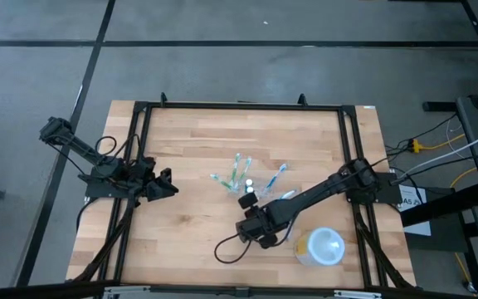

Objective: Pick & Place toothbrushing station
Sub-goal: Put the left blue toothbrush into the transparent organizer

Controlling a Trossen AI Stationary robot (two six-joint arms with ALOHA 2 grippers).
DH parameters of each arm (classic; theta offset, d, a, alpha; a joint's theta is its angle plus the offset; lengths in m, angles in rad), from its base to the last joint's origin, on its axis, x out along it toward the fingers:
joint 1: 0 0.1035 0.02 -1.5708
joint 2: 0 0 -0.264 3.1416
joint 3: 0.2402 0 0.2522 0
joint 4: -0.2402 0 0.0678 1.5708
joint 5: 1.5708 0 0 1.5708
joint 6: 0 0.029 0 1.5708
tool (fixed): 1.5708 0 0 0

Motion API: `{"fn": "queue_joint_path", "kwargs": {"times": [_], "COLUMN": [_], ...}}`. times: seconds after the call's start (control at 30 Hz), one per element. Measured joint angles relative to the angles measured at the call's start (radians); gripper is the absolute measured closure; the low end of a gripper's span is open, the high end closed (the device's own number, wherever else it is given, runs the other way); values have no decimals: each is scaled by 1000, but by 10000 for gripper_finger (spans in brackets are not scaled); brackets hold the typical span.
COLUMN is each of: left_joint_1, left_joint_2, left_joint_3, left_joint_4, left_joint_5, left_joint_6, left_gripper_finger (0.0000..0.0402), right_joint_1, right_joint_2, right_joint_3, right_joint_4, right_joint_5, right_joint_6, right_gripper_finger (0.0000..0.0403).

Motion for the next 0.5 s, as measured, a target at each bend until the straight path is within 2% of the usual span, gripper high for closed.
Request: {"fn": "queue_joint_path", "kwargs": {"times": [0.17, 0.5], "left_joint_1": [0, 0], "left_joint_2": [0, 0], "left_joint_3": [0, 0], "left_joint_4": [0, 0], "left_joint_5": [-2, -2], "left_joint_6": [6, 19], "left_gripper_finger": [313, 313], "right_joint_1": [6, -20], "right_joint_2": [-11, -10], "right_joint_3": [58, 5], "right_joint_4": [-16, -44], "right_joint_5": [39, -1], "right_joint_6": [7, 33], "right_gripper_finger": [315, 315]}}
